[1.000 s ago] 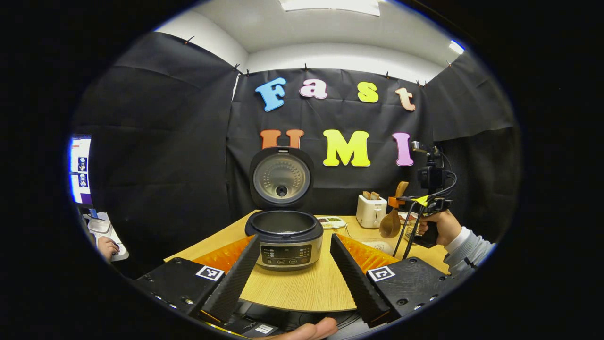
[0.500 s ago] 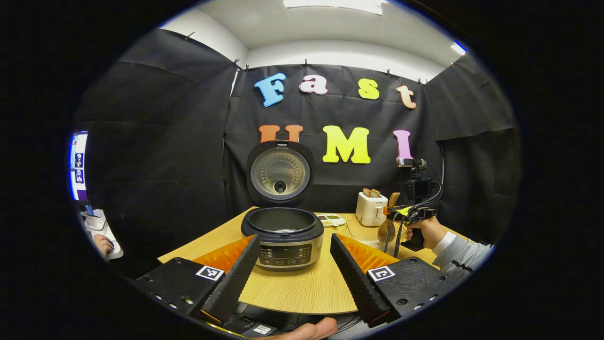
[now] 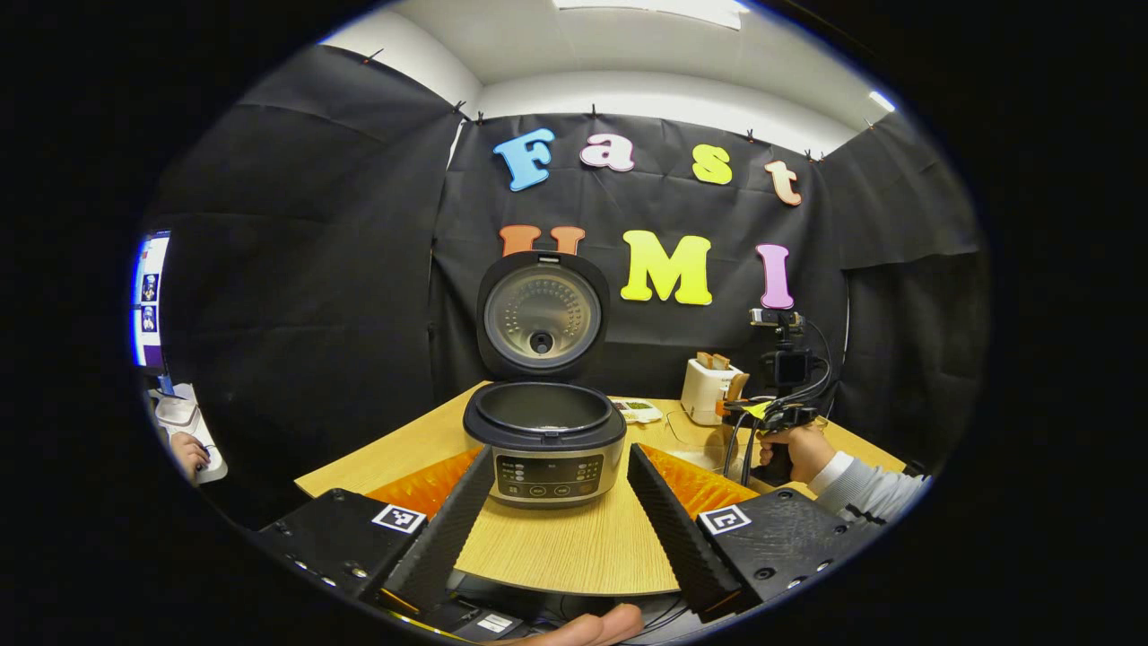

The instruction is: Close the left gripper, press the button to open the rice cooker; take a wooden spoon from the chopstick holder with the right hand, scoop a spoonful of rice and pour it into the rice cooker, then put the wooden spoon back into the chopstick holder.

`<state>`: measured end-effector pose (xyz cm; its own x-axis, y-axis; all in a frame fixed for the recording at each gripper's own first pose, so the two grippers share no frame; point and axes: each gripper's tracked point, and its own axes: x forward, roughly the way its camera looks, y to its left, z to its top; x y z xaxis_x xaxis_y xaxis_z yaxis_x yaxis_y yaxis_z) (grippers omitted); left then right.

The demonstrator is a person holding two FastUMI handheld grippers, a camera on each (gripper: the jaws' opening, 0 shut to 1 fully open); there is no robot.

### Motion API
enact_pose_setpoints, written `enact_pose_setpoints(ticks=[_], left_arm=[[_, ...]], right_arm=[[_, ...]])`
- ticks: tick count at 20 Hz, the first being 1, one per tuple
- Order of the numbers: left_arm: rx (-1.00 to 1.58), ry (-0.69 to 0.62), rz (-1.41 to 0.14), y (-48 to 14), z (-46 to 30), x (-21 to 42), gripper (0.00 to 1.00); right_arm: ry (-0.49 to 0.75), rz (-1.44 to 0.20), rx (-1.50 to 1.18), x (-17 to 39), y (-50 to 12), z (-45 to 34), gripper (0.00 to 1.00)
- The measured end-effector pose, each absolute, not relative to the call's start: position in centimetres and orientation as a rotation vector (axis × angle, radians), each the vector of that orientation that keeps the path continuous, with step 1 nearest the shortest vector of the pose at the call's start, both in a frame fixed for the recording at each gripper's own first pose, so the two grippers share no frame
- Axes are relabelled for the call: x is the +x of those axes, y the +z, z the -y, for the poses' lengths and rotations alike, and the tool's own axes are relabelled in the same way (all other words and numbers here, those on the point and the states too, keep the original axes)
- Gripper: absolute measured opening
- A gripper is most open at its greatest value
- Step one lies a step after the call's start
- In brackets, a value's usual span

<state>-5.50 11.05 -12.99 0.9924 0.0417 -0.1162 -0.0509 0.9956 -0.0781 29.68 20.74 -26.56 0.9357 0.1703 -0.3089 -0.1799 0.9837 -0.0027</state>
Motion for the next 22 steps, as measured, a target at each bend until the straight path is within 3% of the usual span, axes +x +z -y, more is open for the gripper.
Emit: enact_pose_setpoints(ticks=[8,13,14,16,22], left_arm=[[-0.067,0.035,-0.133,-13.4,-10.7,-5.6,0.95],[-0.086,0.046,-0.154,-14.0,-10.9,-5.5,0.95],[-0.091,0.049,-0.16,-14.1,-11.0,-5.4,0.95],[-0.098,0.058,-0.167,-14.0,-11.1,-5.4,0.95],[-0.107,0.063,-0.166,-13.7,-11.0,-5.3,0.96]], right_arm=[[0.493,-0.368,0.171,27.5,-27.1,-26.3,0.13],[0.497,-0.483,0.344,27.2,-27.6,-25.9,0.13],[0.491,-0.522,0.405,27.2,-27.9,-25.6,0.09],[0.479,-0.587,0.538,27.2,-28.1,-25.2,0.13],[0.467,-0.595,0.756,26.8,-25.8,-23.8,0.13]])
